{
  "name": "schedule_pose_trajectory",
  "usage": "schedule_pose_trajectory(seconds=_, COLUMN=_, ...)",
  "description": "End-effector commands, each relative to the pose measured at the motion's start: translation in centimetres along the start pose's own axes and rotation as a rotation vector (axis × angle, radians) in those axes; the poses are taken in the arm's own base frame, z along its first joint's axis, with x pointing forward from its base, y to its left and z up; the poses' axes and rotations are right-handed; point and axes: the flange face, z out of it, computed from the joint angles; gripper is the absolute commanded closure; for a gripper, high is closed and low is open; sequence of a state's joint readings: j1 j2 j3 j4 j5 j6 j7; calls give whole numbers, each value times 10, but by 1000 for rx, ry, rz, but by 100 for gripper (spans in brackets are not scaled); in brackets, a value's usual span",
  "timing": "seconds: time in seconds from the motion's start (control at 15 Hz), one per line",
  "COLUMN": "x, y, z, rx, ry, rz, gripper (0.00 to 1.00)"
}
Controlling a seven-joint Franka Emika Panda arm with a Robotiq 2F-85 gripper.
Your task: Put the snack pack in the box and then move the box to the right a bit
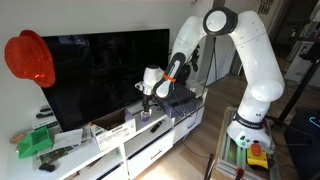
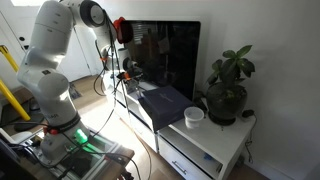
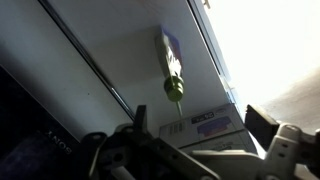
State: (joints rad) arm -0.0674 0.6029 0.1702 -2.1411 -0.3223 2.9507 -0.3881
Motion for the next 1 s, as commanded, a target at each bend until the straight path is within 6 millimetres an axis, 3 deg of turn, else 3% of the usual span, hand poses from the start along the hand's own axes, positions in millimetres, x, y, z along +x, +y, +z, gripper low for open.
schedule_pose_trajectory(seconds=0.0, x=-7, y=12, z=7, rx=-12, ry=-7, rz=17, gripper=0)
schedule_pose_trajectory(seconds=0.33, x=-13, y=17, z=14, rx=-5, ry=-12, rz=17, gripper=3)
schedule_pose_trajectory(seconds=0.4, x=-11, y=16, z=16, rx=-1, ry=-12, rz=16, gripper=9)
schedule_pose_trajectory(seconds=0.47, x=-10, y=15, z=17, rx=3, ry=-10, rz=13, gripper=27)
schedule_pose_trajectory(seconds=0.53, x=-9, y=14, z=19, rx=4, ry=-8, rz=11, gripper=30)
schedule_pose_trajectory(seconds=0.93, x=-7, y=16, z=21, rx=3, ry=-12, rz=17, gripper=72)
